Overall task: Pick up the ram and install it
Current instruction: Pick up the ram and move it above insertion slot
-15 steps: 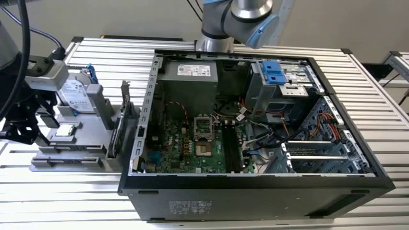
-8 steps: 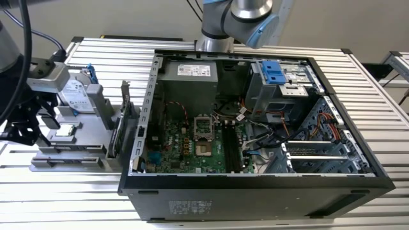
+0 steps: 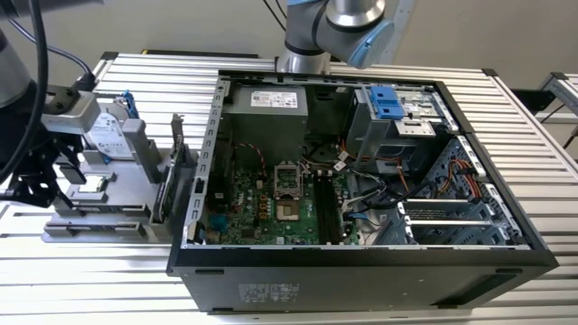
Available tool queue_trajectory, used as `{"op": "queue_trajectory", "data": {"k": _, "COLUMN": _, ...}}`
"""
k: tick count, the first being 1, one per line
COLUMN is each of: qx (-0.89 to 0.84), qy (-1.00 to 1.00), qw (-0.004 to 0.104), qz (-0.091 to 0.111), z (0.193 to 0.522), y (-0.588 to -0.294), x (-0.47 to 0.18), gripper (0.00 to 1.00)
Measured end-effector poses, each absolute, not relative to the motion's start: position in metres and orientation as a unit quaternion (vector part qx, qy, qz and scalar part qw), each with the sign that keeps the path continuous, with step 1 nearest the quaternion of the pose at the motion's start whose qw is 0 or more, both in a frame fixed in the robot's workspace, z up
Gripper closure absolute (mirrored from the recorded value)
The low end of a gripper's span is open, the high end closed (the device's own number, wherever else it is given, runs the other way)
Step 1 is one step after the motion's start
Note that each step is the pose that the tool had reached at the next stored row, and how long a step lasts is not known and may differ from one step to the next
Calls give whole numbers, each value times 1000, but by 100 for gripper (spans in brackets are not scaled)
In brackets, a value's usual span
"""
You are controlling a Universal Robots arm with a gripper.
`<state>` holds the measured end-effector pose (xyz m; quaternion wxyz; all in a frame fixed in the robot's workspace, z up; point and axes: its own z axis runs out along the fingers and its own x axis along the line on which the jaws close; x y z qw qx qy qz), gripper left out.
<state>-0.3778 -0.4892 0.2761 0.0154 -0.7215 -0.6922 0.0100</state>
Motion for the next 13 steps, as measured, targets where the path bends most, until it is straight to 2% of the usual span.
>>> {"op": "queue_trajectory", "data": {"k": 13, "qx": -721, "qy": -692, "qw": 16, "qz": 11, "z": 270, "y": -489, "x": -378, "gripper": 0}}
